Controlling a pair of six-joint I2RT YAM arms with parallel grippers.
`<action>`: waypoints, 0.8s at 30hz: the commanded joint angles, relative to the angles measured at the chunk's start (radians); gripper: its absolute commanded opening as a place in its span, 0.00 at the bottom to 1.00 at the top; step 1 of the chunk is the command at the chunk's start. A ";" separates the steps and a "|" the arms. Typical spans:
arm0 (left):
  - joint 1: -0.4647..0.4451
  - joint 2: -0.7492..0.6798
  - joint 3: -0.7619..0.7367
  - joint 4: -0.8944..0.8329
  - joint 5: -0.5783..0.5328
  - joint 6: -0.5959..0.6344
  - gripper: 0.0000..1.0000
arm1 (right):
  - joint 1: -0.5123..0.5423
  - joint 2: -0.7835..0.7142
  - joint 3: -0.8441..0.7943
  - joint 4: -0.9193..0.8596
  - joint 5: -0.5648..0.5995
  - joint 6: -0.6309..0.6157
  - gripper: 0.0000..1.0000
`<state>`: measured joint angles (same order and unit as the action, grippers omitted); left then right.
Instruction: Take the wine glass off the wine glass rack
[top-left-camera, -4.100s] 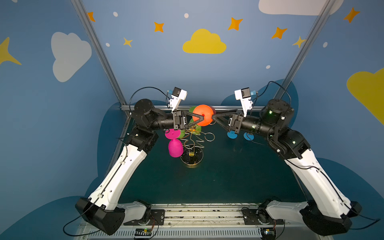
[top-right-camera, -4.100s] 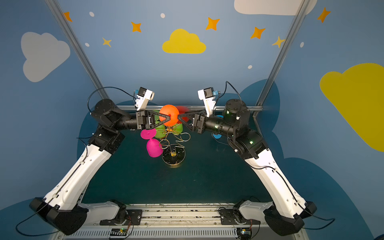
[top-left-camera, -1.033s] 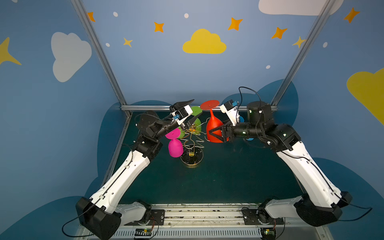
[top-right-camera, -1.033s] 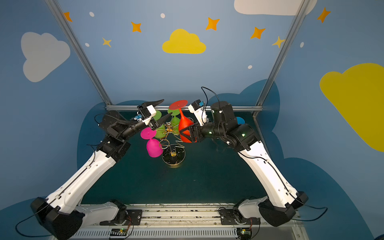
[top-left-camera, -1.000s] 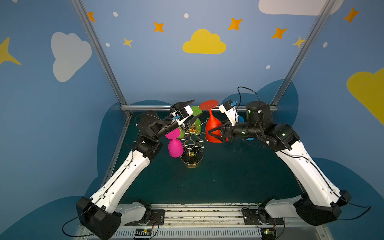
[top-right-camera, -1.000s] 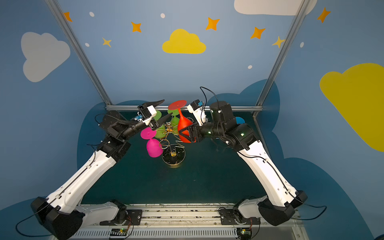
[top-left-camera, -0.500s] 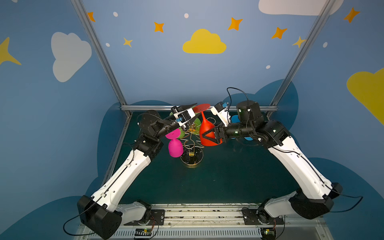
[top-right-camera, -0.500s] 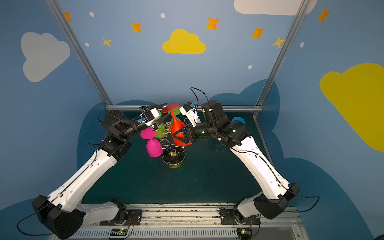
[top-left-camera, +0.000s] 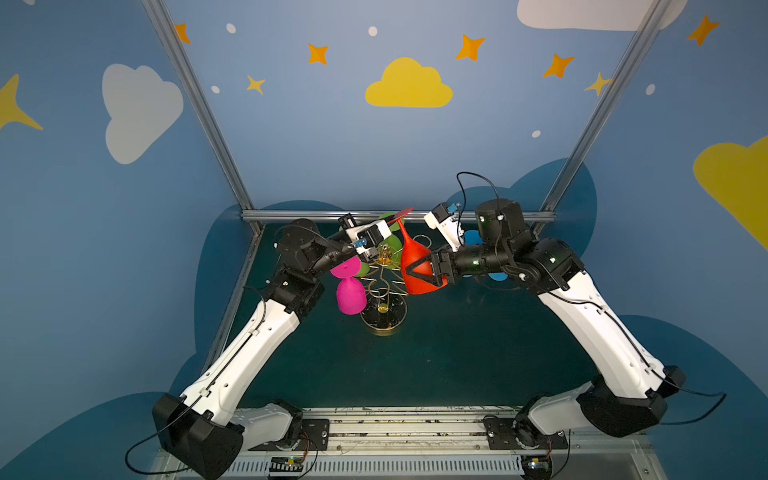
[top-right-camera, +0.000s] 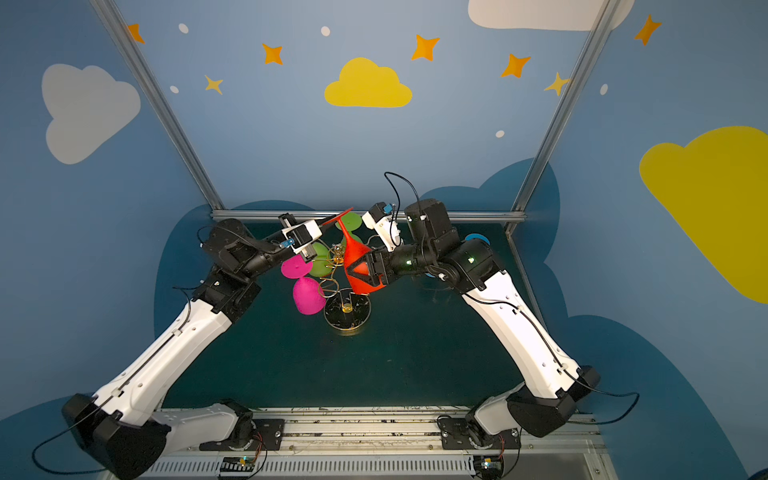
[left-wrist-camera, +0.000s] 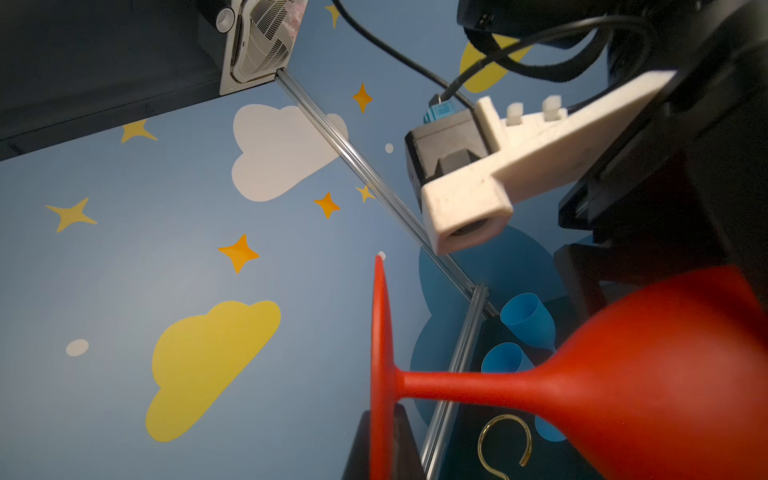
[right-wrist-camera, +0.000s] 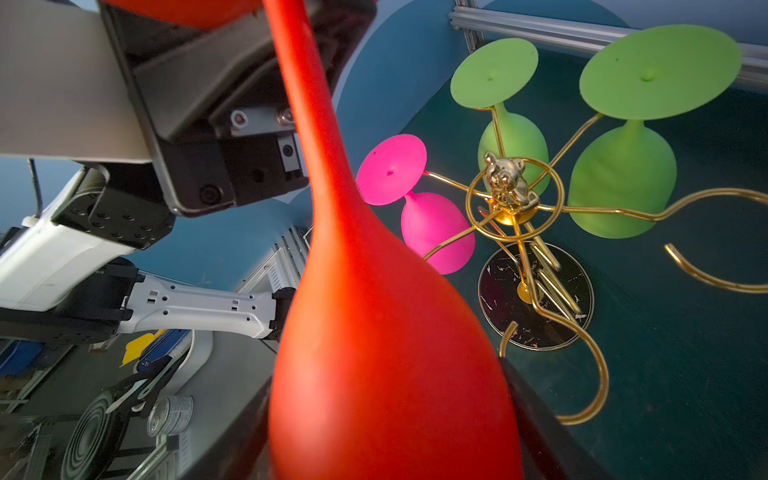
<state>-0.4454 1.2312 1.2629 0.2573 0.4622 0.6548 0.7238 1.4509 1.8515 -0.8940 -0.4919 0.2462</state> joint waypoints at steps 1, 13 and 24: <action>-0.016 -0.041 0.013 0.013 -0.023 -0.070 0.03 | -0.006 -0.016 0.002 0.067 -0.007 0.015 0.65; -0.015 -0.124 -0.144 0.072 -0.191 -0.339 0.03 | -0.142 -0.226 -0.183 0.463 -0.071 0.141 0.85; -0.014 -0.168 -0.198 0.040 -0.316 -0.611 0.03 | -0.256 -0.407 -0.336 0.523 -0.010 0.163 0.79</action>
<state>-0.4603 1.0809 1.0634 0.2863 0.1856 0.1455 0.4721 1.0714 1.5429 -0.4026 -0.5282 0.4061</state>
